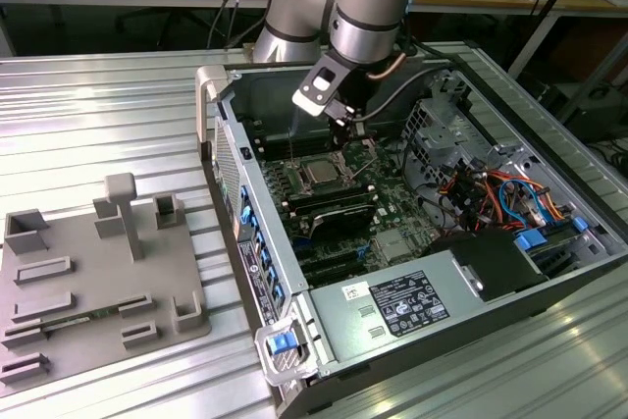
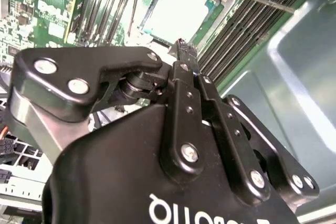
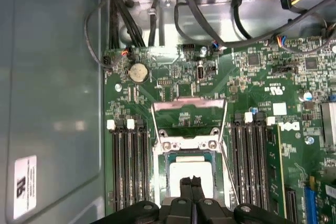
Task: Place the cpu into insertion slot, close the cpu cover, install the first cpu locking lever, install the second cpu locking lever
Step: 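Close the cpu cover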
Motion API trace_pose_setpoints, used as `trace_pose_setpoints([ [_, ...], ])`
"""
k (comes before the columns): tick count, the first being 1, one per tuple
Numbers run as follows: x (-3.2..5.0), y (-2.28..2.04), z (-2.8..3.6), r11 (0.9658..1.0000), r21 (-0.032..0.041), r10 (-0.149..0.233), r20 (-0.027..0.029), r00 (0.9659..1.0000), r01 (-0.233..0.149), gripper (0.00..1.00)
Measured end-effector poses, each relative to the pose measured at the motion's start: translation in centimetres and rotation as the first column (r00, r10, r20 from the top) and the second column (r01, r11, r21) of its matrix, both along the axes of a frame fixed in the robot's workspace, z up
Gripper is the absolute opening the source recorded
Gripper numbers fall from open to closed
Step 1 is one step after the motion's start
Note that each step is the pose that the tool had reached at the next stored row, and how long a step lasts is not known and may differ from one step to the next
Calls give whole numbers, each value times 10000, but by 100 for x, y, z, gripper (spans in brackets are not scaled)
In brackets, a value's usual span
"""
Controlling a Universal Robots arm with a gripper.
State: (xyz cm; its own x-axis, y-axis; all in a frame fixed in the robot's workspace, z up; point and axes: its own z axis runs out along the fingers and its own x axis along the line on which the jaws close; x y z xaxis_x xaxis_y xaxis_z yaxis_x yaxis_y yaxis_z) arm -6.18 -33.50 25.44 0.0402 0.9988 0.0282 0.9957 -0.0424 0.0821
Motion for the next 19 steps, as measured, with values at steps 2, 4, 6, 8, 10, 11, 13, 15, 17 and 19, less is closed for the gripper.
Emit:
trace_pose_setpoints([
  [2,78,0,0,10000,1,1,-40,10000,-1,11],
  [4,123,0,1,10000,0,0,-88,10000,0,11],
  [6,136,0,18,10000,-1,0,-121,9999,0,11],
  [8,138,0,67,10000,0,0,-146,9999,0,11],
  [10,141,0,156,10000,-1,0,-173,9999,0,11],
  [11,142,0,173,10000,0,0,-180,9998,0,11],
  [13,147,0,192,10000,1,1,-196,9998,-1,11],
  [15,181,0,197,10000,0,0,-252,9997,0,11],
  [17,226,0,197,10000,0,-1,-302,9995,1,11],
  [19,273,0,197,10000,0,1,-355,9994,-1,11],
])
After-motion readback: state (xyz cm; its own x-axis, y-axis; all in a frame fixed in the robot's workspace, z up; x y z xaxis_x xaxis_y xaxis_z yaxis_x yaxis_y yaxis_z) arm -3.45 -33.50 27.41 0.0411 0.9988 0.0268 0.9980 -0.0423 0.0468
